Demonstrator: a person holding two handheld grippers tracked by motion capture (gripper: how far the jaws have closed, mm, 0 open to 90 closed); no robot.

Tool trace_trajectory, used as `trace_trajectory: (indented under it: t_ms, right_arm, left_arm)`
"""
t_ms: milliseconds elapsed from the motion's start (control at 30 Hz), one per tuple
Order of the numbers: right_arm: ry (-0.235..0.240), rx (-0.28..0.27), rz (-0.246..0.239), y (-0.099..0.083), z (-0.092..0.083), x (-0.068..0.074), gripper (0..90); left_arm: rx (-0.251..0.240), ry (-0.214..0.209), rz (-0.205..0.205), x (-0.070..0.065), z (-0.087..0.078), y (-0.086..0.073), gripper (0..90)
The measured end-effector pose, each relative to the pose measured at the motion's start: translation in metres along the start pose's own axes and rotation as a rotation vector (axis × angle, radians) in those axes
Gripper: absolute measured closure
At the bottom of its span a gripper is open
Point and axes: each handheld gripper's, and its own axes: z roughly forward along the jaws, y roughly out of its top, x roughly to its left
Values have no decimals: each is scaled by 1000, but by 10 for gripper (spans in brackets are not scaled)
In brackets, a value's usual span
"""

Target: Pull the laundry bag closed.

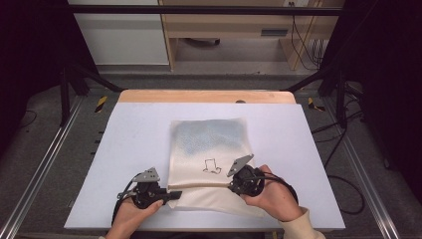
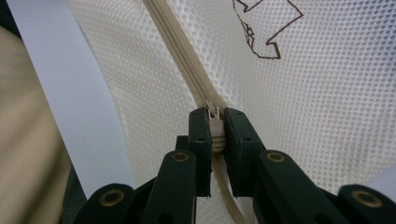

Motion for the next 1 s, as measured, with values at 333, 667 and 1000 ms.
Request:
trace_trajectory:
  t_ms: [333,667,1000]
  right_arm:
    - [-8,2,20,-8,-2,-4,818]
    - [-6,6,36,-21,-2,-6,818]
    - [-10,5,61,-29,-4,-9,818]
  left_arm:
    - [5,-2,-1,1,0,0,845]
    - [5,2,-2,1,0,0,844]
    - [4,-1,0,1,-1,0,844]
